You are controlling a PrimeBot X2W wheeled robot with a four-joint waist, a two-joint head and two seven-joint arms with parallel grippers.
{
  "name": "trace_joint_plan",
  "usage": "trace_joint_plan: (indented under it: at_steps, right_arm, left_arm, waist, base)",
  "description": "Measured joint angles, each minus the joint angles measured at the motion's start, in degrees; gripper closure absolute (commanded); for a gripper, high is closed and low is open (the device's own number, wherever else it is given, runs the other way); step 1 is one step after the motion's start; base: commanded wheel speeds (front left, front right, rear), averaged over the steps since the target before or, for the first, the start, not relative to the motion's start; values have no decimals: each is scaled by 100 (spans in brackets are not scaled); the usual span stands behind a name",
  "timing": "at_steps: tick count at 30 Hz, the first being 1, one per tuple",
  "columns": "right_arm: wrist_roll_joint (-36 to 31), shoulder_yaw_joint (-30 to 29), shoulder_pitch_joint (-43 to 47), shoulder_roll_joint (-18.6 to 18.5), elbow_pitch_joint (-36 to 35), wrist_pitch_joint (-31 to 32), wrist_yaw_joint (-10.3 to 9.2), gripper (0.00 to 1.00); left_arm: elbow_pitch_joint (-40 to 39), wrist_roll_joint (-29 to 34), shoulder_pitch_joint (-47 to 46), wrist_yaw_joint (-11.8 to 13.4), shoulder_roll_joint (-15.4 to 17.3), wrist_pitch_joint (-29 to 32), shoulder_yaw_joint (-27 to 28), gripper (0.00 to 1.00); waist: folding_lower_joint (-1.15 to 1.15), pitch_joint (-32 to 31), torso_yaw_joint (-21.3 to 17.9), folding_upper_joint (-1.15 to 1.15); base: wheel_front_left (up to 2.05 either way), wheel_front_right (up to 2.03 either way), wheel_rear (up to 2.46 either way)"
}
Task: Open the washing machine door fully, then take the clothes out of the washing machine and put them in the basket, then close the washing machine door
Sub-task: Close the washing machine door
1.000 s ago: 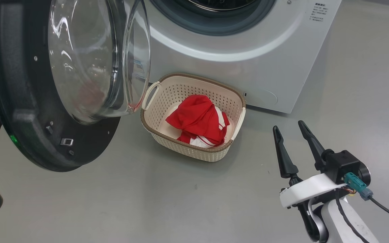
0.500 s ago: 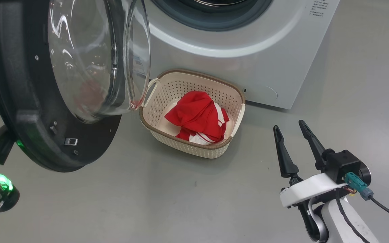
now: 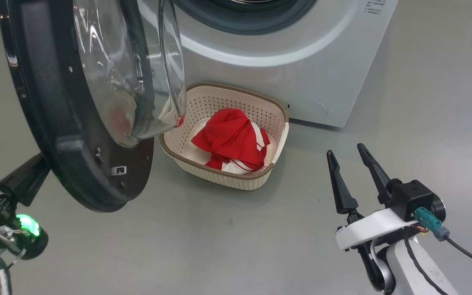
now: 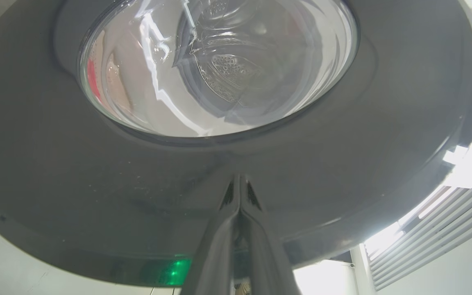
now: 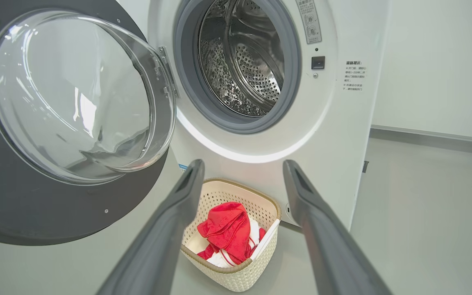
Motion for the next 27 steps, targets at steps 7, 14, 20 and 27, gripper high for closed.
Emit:
trace_joint_plan:
  at_steps: [7,14,20,27]
  right_arm:
    - [0,-3,-23,5,4,0,1,0]
    - [0,1,-70,14,2,0,1,0]
    - [0,3,-109,37,-9,0,0,0]
    - [0,-8,-127,46,-30,0,-4,0]
  left_arm:
    - [-366,-53,151,20,-152,153,-183,100]
    - [-625,-54,296,48,-290,219,-312,100]
    - [-799,-53,348,58,-310,226,-409,100]
    - [-933,-46,357,99,-367,148,-415,100]
  waist:
    - [0,23,-206,0]
    - [0,62,-462,0]
    - [0,128,-725,0]
    - [0,224,-1102,0]
  base:
    - [0,0,0]
    - [0,0,0]
    - [0,0,0]
    - [0,0,0]
